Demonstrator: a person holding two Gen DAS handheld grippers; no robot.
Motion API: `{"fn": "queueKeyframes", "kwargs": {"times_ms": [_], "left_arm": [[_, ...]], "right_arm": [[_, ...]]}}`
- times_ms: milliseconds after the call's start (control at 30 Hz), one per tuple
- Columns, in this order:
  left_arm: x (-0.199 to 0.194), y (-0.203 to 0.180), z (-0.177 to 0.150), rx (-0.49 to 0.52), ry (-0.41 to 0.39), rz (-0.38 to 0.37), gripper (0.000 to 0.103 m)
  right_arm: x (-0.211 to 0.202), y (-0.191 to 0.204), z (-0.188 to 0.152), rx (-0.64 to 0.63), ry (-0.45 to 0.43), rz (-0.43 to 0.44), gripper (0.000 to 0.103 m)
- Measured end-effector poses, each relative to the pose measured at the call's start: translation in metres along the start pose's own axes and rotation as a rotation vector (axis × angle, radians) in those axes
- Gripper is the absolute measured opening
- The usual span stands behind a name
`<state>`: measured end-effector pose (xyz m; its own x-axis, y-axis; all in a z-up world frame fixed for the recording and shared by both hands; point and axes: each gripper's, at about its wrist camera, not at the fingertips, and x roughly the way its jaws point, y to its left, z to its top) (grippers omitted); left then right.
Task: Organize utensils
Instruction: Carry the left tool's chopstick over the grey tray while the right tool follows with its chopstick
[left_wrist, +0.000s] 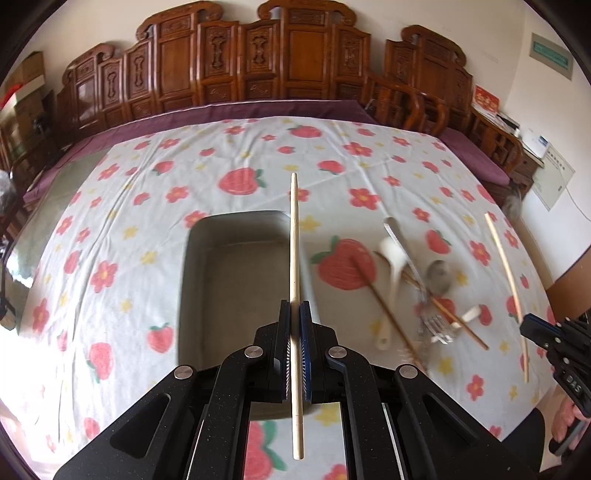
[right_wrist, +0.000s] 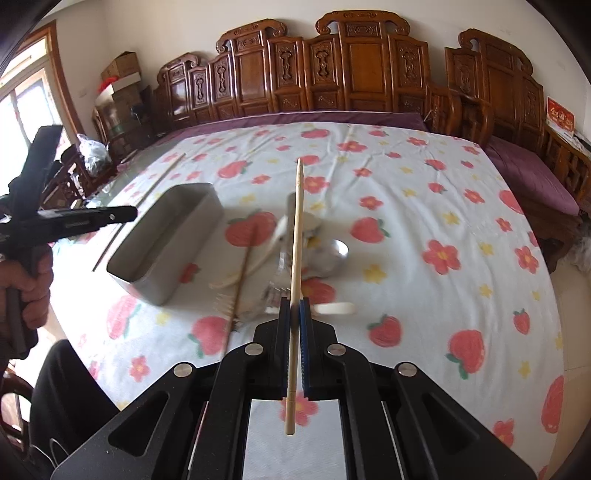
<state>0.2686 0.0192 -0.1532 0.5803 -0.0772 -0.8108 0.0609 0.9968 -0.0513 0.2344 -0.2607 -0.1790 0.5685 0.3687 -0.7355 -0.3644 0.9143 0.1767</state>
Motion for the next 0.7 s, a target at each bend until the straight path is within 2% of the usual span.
{"fn": "queueKeyframes", "kwargs": {"times_ms": [333, 700], "left_arm": [[0.016, 0.032, -0.005, -0.043, 0.014, -0.002, 0.004], [0.028, 0.051, -0.013, -0.061, 0.03, -0.029, 0.004]], "right_arm": [[0.018, 0.059, 0.035, -0.017, -0.015, 0.046, 0.006], [0.049, 0.092, 0.065, 0.021, 0.008, 0.062, 0.006]]}}
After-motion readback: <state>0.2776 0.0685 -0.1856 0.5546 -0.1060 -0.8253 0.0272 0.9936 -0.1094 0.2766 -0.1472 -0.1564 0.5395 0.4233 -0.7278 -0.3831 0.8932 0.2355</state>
